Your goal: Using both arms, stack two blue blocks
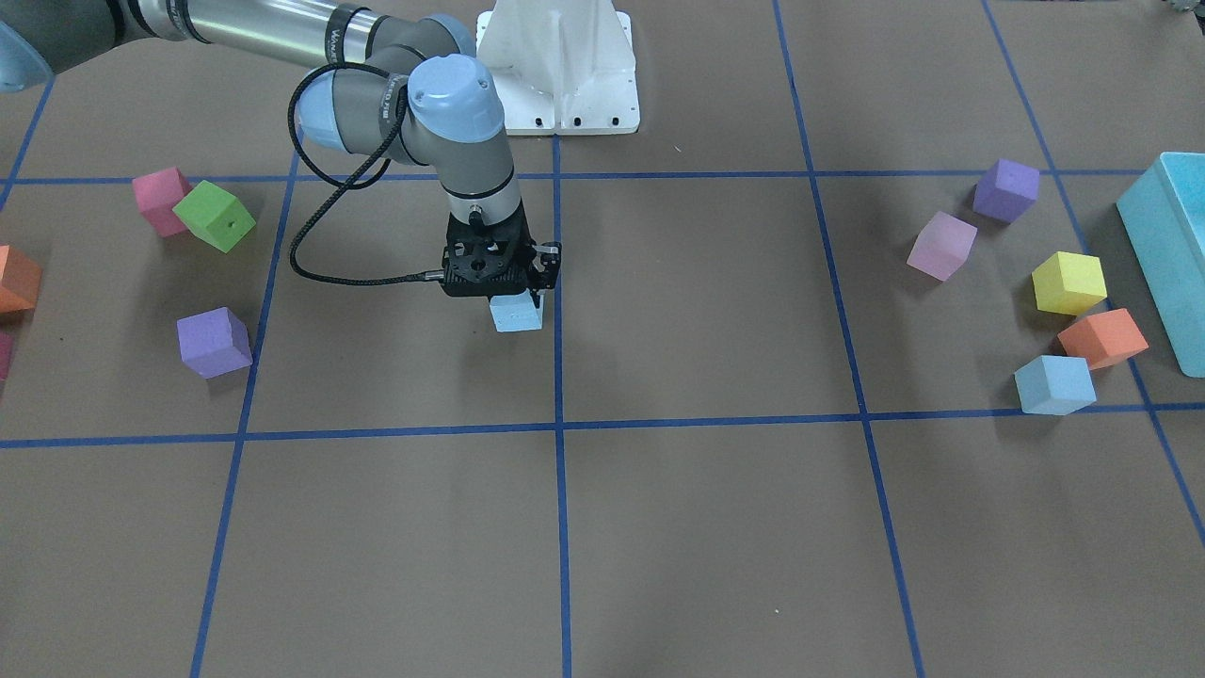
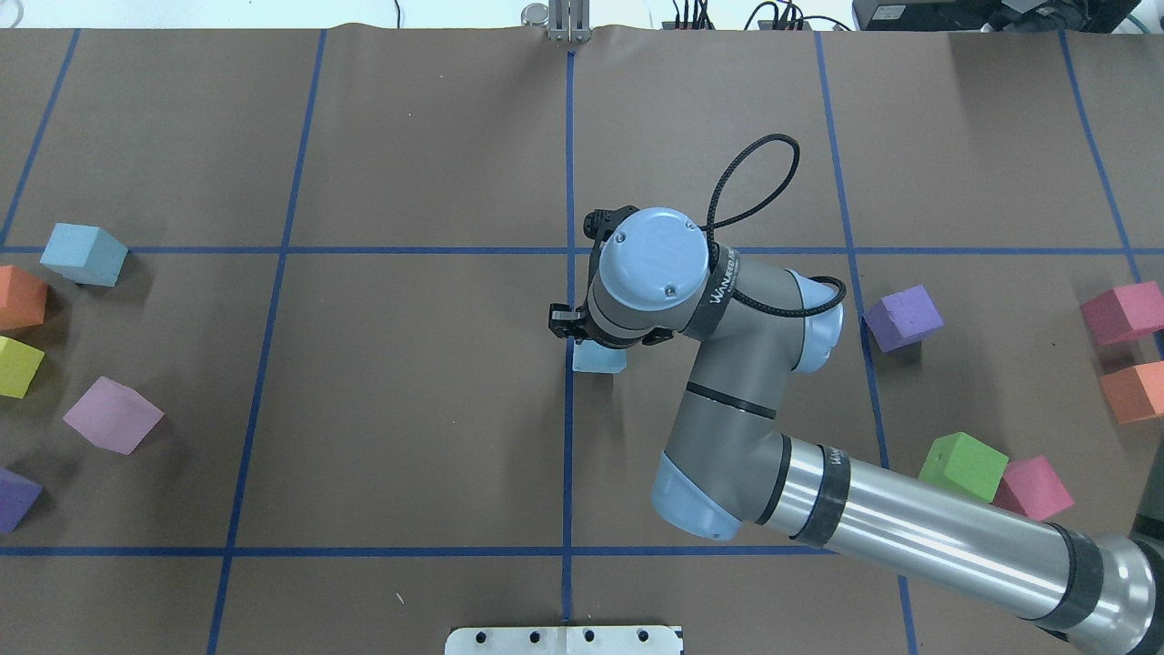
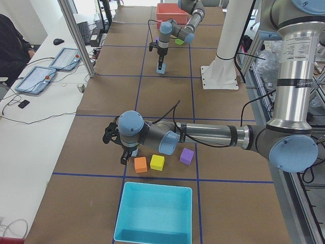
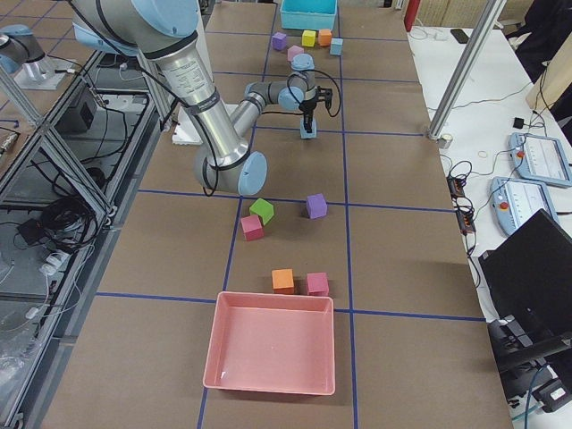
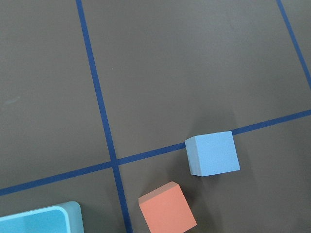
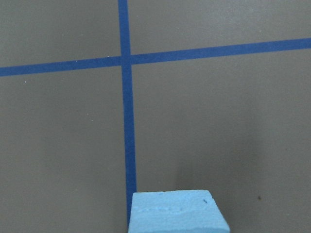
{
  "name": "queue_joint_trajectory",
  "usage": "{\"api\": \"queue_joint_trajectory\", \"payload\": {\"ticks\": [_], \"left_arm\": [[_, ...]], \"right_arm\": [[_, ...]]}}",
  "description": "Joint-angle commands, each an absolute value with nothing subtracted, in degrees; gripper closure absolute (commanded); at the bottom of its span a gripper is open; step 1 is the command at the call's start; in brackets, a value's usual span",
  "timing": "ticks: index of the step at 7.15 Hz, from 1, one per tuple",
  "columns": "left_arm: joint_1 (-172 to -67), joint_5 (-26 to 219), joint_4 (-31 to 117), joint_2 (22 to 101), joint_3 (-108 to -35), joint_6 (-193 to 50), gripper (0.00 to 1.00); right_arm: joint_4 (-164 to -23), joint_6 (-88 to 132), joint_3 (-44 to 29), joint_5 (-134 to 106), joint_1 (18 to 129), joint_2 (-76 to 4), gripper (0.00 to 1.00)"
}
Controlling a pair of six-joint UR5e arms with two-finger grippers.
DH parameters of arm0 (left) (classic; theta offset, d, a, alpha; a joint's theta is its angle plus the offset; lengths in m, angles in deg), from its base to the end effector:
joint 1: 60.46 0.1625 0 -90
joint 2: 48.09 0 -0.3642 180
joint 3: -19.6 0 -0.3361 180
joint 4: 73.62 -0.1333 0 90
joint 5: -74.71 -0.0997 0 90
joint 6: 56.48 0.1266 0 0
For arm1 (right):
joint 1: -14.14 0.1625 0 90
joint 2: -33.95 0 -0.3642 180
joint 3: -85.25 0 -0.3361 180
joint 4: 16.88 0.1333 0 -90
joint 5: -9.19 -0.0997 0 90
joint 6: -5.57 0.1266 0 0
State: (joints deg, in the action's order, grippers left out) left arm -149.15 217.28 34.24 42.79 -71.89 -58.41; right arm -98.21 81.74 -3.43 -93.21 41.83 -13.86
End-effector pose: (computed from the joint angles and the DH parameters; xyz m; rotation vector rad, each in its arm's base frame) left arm -0.0222 -0.4622 0.5505 0.3020 0.9165 0.1520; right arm -0.5329 -0.3995 0.2168 0.1157 -0.8775 0.1324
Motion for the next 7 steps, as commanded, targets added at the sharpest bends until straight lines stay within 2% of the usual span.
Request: {"api": "queue_joint_trajectory", "payload": {"ticks": [1,3,5,6,7], "left_arm": [[-149.1,217.3,34.3,42.8,-71.8,-58.4,0.02],[-149.1,217.3,34.3,42.8,-71.8,-58.4,0.02],[-149.1,217.3,34.3,42.8,-71.7,-58.4,0.02],[-149.1,217.3,34.3,42.8,-71.7,-58.4,0.02],[-149.1,217.4,34.2,42.8,-71.7,-58.4,0.02]], "right_arm": [[-97.9,83.3,-0.5,-92.9,41.5,-10.6,0.57],[-97.9,83.2,0.2,-91.9,40.9,-10.3,0.55],[-98.0,83.0,0.6,-91.7,40.5,-10.3,0.25],[-98.0,82.9,0.6,-91.6,40.4,-10.4,0.17],[-97.9,82.8,0.6,-91.5,40.3,-10.5,0.01]]}}
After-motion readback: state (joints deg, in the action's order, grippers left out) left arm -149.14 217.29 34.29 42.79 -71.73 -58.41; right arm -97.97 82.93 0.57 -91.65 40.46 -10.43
